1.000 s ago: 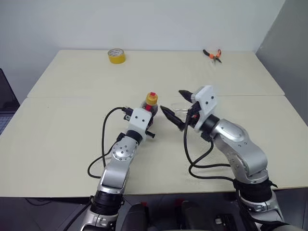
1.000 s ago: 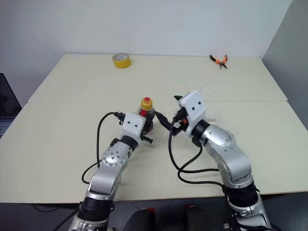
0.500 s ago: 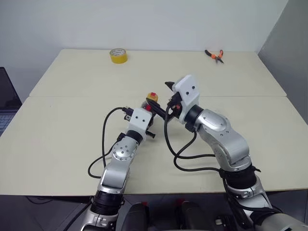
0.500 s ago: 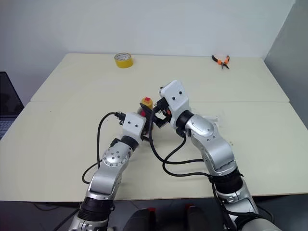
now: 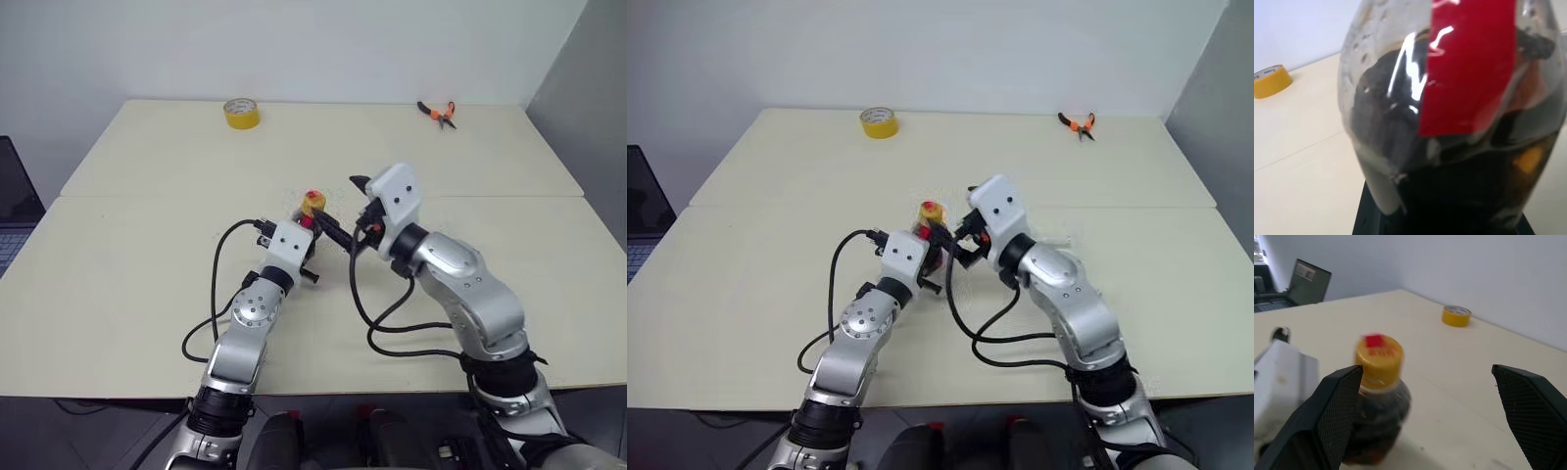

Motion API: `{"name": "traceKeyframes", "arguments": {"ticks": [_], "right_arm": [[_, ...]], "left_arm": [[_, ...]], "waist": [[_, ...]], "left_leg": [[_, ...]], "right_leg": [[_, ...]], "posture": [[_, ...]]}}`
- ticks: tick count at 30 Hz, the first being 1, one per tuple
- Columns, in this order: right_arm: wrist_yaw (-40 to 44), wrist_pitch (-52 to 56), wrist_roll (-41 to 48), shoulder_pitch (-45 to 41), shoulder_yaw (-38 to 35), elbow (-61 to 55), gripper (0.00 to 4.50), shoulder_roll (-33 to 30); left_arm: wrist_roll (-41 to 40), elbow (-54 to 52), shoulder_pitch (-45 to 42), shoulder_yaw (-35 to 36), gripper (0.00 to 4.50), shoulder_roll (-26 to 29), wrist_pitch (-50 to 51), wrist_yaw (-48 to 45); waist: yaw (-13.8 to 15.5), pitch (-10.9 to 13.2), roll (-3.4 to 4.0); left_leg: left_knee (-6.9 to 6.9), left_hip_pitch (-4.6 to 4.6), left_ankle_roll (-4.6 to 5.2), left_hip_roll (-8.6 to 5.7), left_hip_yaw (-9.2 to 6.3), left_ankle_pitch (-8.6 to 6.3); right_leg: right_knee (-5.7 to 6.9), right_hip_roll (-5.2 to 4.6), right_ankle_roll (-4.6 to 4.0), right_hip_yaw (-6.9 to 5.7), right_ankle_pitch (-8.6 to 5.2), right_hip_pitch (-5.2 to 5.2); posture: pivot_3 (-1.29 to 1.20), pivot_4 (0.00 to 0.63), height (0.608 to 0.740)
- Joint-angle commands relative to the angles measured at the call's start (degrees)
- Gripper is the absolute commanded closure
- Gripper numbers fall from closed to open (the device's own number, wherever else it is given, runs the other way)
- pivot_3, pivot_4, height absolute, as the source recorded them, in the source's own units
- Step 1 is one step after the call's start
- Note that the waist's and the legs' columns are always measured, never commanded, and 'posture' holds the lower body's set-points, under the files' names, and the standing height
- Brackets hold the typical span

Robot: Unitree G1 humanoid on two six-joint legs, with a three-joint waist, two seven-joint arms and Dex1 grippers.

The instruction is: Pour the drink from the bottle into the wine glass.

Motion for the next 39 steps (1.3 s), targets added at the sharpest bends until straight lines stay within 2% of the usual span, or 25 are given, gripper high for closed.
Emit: {"name": "traceKeyframes", "arguments": {"ticks": [1,9,15,25,39], "right_arm": [[-0.95,1.12,0.77,0.24,-4.46,-2.89,0.0,-1.24],[1.32,4.83,4.37,1.69,-5.2,-6.2,0.0,-2.79],[-0.89,10.18,8.97,-2.64,-2.89,-7.43,0.0,3.97],[-2.76,8.31,7.18,-4.36,0.97,-2.57,0.0,8.16],[-5.39,4.52,4.29,-4.72,0.0,1.43,0.0,9.27]], "left_arm": [[-0.17,-2.65,-1.16,0.34,3.82,-0.17,-1.86,0.28],[-0.15,-2.47,-1.35,0.32,3.83,-0.18,-1.95,0.11],[-0.13,-2.23,-1.51,0.05,3.83,-0.12,-2.07,-0.09],[-0.05,-2.13,-1.59,-0.14,3.83,-0.2,-2.19,0.0],[0.05,-2.29,-1.3,-0.36,3.83,-0.22,-2.28,-0.03]], "waist": [[-0.01,0.0,0.0],[-0.17,0.0,0.0],[-0.29,0.0,0.0],[0.0,0.0,0.0],[-0.08,0.0,0.0]], "left_leg": [[0.0,0.0,0.0,0.0,0.0,0.0],[-0.04,0.01,0.0,0.01,0.02,0.0],[-0.05,0.02,0.0,0.03,0.0,0.0],[0.01,-0.02,0.0,-0.01,-0.02,0.0],[-0.01,-0.02,0.0,0.0,-0.02,0.0]], "right_leg": [[0.0,0.0,0.0,0.01,0.0,0.0],[0.0,0.03,0.0,0.03,0.0,-0.01],[0.03,0.04,0.0,0.01,0.0,-0.02],[-0.01,-0.01,0.0,-0.01,0.0,-0.01],[0.0,0.0,0.0,-0.02,0.0,-0.02]], "posture": [[0.0,0.15,0.74],[0.0,0.15,0.74],[0.0,0.15,0.74],[0.0,0.15,0.74],[0.0,0.15,0.74]]}}
